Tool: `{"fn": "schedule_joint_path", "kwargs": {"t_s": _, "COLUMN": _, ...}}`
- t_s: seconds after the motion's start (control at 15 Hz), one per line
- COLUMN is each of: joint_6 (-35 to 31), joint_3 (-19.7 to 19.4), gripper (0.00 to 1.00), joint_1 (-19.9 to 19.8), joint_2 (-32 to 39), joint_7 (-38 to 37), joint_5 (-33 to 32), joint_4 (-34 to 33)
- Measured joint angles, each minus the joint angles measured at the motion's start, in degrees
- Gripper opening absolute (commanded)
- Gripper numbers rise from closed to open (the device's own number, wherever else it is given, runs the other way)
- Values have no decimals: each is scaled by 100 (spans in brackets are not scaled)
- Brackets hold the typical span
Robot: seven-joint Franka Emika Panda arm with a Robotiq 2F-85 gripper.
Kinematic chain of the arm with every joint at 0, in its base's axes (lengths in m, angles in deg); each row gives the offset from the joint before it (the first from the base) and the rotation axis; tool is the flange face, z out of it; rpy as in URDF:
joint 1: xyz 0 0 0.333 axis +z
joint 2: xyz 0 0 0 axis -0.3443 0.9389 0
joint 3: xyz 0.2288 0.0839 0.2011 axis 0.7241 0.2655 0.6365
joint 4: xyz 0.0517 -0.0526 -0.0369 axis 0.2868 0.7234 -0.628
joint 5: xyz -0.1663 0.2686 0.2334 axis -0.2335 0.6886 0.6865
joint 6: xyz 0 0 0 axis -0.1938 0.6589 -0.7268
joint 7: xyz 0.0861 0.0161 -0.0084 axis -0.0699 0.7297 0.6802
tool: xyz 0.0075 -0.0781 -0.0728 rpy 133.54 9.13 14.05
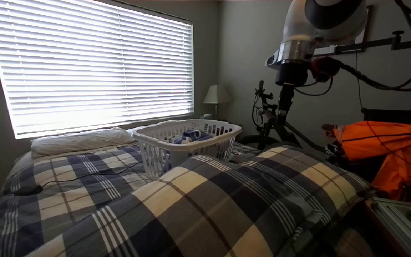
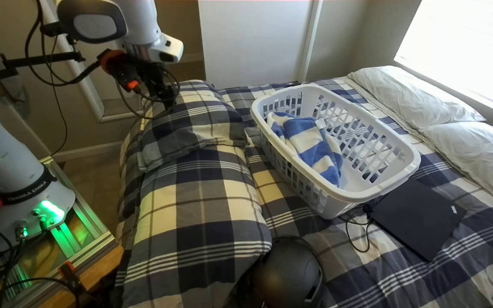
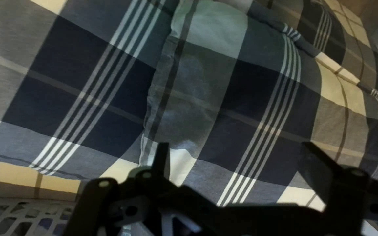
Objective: Put the pillow on the left in the basket.
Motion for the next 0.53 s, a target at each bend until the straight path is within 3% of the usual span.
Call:
{"fn": "schedule_joint_path", "kwargs": {"t_s": 0.33, "joint_6": -1174, "joint_3": -95, "gripper": 100, "joint_1": 278, "joint_2": 807, "joint_7": 591, "joint_5": 913, "joint_4": 62}}
{"fn": "schedule_joint_path", "kwargs": {"t_s": 0.53, "joint_6": -1650, "joint_3": -202, "gripper": 100, "joint_1": 400, "joint_2": 1306, "joint_7": 1308, "joint_5": 1679, "joint_4": 55}}
